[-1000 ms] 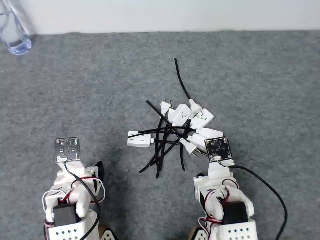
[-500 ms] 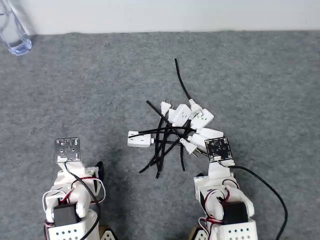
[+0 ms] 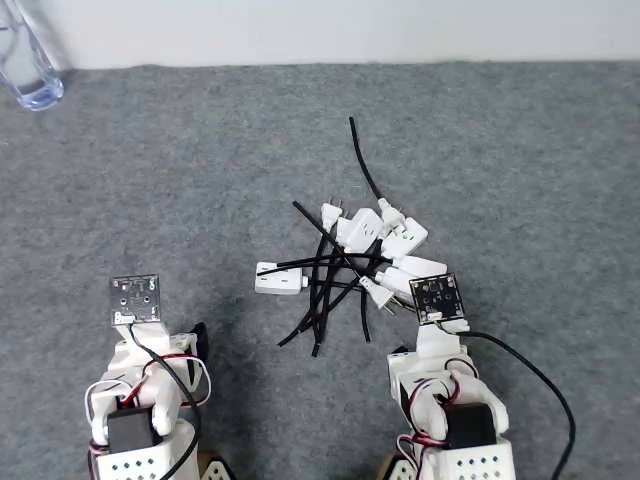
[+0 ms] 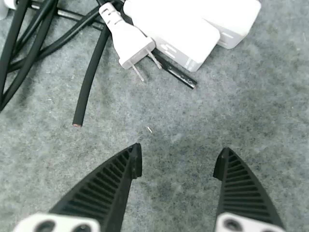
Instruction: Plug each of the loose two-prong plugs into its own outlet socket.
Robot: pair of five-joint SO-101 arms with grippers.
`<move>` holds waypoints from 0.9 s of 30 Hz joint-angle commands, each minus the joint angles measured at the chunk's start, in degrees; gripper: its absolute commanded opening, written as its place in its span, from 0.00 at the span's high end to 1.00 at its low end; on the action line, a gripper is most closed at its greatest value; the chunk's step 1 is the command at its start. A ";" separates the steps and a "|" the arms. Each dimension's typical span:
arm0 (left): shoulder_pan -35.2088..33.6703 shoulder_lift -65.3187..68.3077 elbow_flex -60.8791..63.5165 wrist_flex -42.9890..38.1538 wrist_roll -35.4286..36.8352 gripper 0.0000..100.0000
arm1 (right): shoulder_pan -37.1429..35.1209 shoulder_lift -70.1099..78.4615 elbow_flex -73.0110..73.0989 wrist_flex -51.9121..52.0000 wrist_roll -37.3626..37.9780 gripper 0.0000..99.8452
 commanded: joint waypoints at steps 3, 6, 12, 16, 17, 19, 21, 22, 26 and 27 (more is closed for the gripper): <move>0.18 -0.70 -0.22 0.18 -0.35 0.79 | 0.57 -0.40 0.97 0.31 -0.35 0.75; 0.18 -0.70 -0.22 0.18 -0.35 0.79 | 0.57 -0.40 0.97 0.31 -0.35 0.75; 0.18 -0.70 -0.22 0.18 -0.35 0.79 | 0.57 -0.40 0.97 0.31 -0.35 0.75; 0.44 -0.70 -0.22 0.00 -0.35 0.79 | 0.57 -0.40 0.97 0.31 -0.35 0.75; 0.44 -0.70 -0.22 0.00 -0.35 0.79 | 0.57 -0.40 0.97 0.31 -0.35 0.75; 0.44 -0.70 -0.22 -0.09 -0.35 0.79 | 0.57 -0.40 0.97 0.31 -0.35 0.75; 0.44 -0.79 -0.22 -0.26 -0.35 0.79 | 0.57 -0.40 0.97 0.31 -0.35 0.75; 0.44 -0.79 -0.22 -1.49 -0.35 0.79 | 0.57 -0.40 0.97 0.31 -0.35 0.75; 0.00 -0.79 -0.22 -13.71 -0.26 0.79 | 0.48 -0.40 0.97 0.31 -0.35 0.75; 0.00 -0.79 -0.22 -16.88 -0.26 0.79 | 0.48 -0.40 0.97 0.31 -0.35 0.75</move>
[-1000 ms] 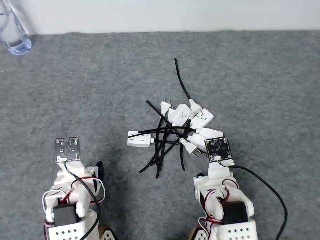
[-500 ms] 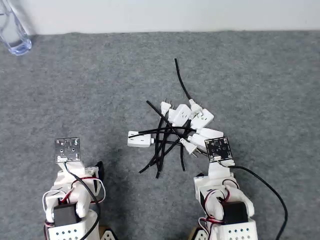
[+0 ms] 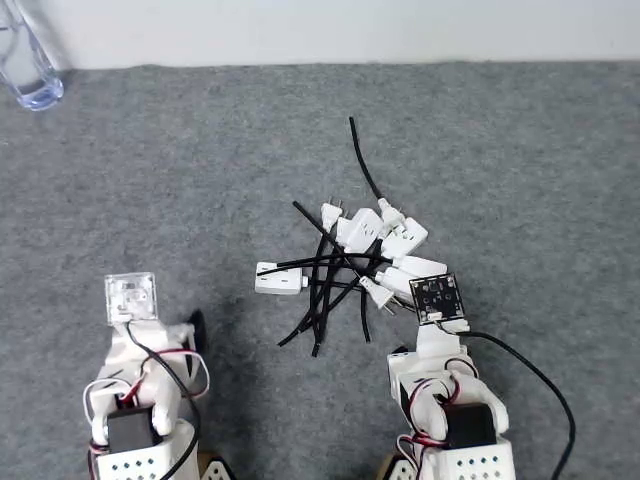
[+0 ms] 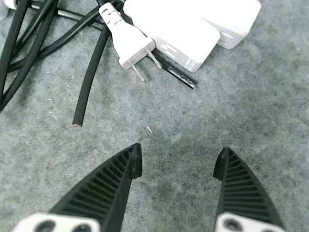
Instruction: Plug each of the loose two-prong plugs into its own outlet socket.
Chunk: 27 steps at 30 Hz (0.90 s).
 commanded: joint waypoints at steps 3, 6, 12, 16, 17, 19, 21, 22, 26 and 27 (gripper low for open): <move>0.62 -0.79 -0.31 -18.11 -0.18 0.79 | 0.48 -0.40 0.97 0.31 -0.18 0.75; 4.31 -0.79 -0.31 -23.65 -0.26 0.79 | 0.48 -0.40 0.97 0.31 -0.18 0.75; 10.37 -0.62 -0.22 -28.40 -0.35 0.79 | 0.31 -0.40 0.97 0.04 -0.44 0.74; 10.46 -0.70 -0.22 -25.93 -3.43 0.79 | 3.56 -0.40 0.97 -3.74 -0.09 0.74; 10.46 -0.70 -0.22 -25.93 -6.51 0.79 | 5.14 -0.40 0.97 -6.99 -0.09 0.74; 10.81 -0.79 -0.22 -22.59 -13.54 0.79 | 7.16 -0.40 0.88 -14.55 -0.26 0.74; 10.29 -0.79 -0.22 -20.40 -18.55 0.79 | 8.04 -0.40 0.88 -22.81 -0.26 0.74; 9.58 -0.79 -0.22 -20.31 -20.13 0.79 | 8.04 -0.40 0.88 -26.95 -0.18 0.74; 8.53 -0.70 -0.22 -17.41 -22.07 0.79 | 5.58 -0.40 0.88 -43.91 -0.70 0.74; 9.32 -0.70 -0.22 -16.88 -22.07 0.79 | 4.53 -0.04 0.88 -47.34 -1.67 0.74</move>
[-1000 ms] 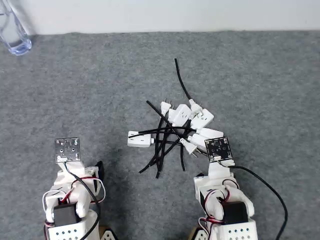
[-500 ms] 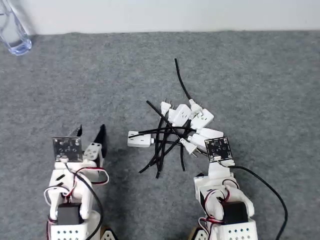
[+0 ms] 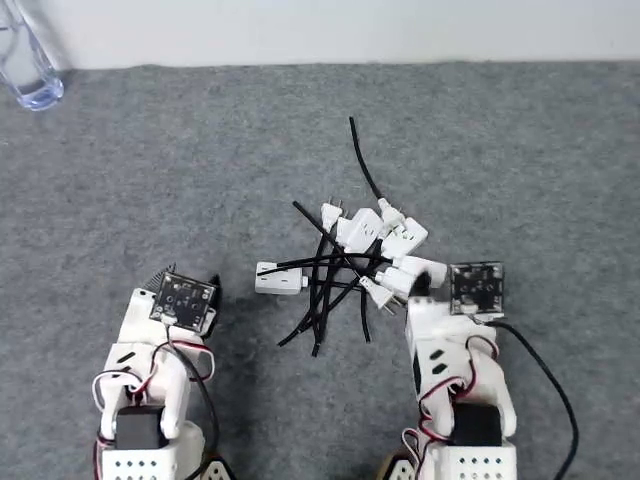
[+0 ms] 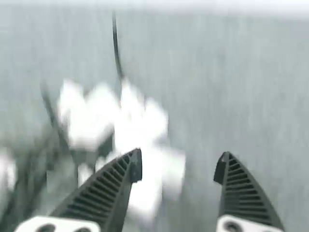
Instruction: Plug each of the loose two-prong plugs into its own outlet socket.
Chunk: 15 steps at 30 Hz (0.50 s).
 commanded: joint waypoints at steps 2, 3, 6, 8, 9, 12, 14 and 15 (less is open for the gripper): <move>2.46 -0.70 -0.22 3.16 -1.41 0.79 | -3.91 0.04 0.97 -16.40 -5.63 0.75; 3.43 -0.70 -0.22 3.78 -1.41 0.79 | -4.53 0.04 0.97 -16.66 -9.14 0.75; 4.92 -0.70 -0.22 6.59 -1.76 0.79 | -5.58 -0.22 0.97 -10.77 -20.40 0.74; 4.92 -0.70 -0.22 6.68 -2.20 0.79 | -4.97 0.22 0.97 -9.19 -19.16 0.74; 4.92 -0.70 -0.22 6.51 -2.64 0.79 | -4.18 0.22 0.97 -7.60 -17.58 0.74; 3.34 -0.79 -0.22 4.04 0.44 0.79 | -3.65 -0.04 0.97 -3.47 -13.01 0.74; 0.62 -0.79 -0.57 0.44 5.71 0.79 | -3.38 -0.04 0.97 -2.77 -11.25 0.74; -0.79 -0.62 -1.19 -0.70 8.18 0.79 | -3.21 0.31 0.97 -2.59 -10.55 0.74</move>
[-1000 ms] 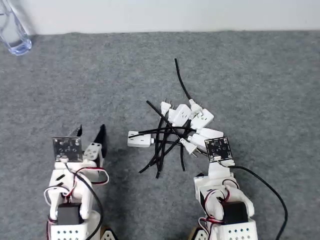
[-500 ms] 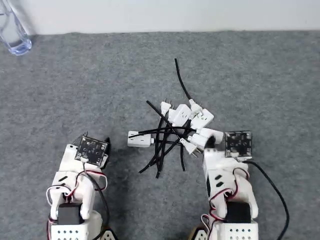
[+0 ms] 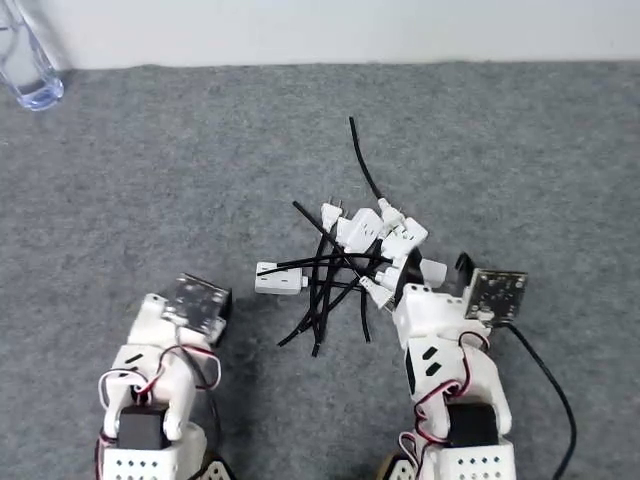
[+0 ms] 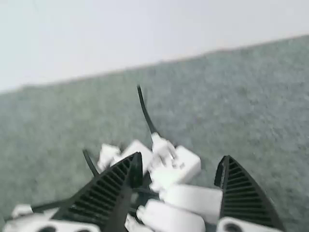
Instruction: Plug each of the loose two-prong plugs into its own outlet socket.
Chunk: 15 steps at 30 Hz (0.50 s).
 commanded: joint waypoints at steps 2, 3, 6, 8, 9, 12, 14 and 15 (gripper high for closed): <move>-4.84 -0.53 -3.74 -5.01 11.60 0.79 | 1.10 0.40 0.97 1.36 4.75 0.74; -4.75 -0.53 -4.88 -4.31 12.92 0.79 | 1.10 0.31 0.97 1.89 5.80 0.74; -4.75 -0.44 -7.69 -2.55 15.12 0.79 | 1.10 0.31 0.97 2.42 6.33 0.74; -4.40 -0.44 -9.19 -1.05 15.12 0.79 | 1.10 0.31 0.88 2.42 6.42 0.74; -3.69 -0.35 -9.89 -0.18 15.03 0.79 | 1.10 0.40 0.62 2.59 6.42 0.74; -1.05 -0.35 -11.82 2.81 14.95 0.79 | 0.66 0.40 -1.58 6.64 6.59 0.74; -0.18 1.05 -12.62 2.81 14.68 0.79 | 0.66 0.40 -4.40 10.33 6.51 0.74; 0.00 2.90 -13.32 2.46 13.54 0.79 | 0.75 0.40 -5.80 12.00 6.51 0.74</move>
